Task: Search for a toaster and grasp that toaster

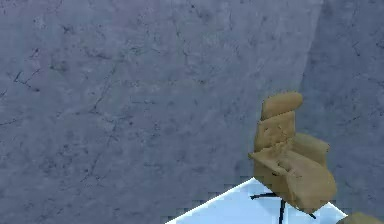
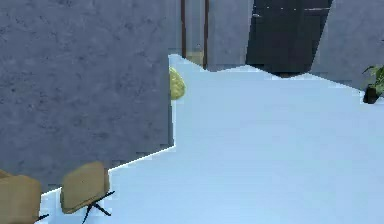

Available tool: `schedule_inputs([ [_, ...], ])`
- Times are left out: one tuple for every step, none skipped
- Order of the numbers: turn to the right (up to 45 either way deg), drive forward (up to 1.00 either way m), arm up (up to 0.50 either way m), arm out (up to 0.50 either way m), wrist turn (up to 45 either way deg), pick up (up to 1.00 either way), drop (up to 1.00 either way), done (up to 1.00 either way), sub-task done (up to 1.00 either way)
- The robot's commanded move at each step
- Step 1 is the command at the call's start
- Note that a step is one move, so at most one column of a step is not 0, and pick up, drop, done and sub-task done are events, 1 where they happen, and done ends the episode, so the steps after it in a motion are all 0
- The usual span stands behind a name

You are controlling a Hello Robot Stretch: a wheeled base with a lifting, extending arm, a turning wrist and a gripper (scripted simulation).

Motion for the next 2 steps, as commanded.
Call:
schedule_inputs([
  [-45.0, 0.00, 0.00, 0.00, 0.0, 0.00, 0.00, 0.00, 0.00],
  [-45.0, 0.00, 0.00, 0.00, 0.0, 0.00, 0.00, 0.00, 0.00],
])
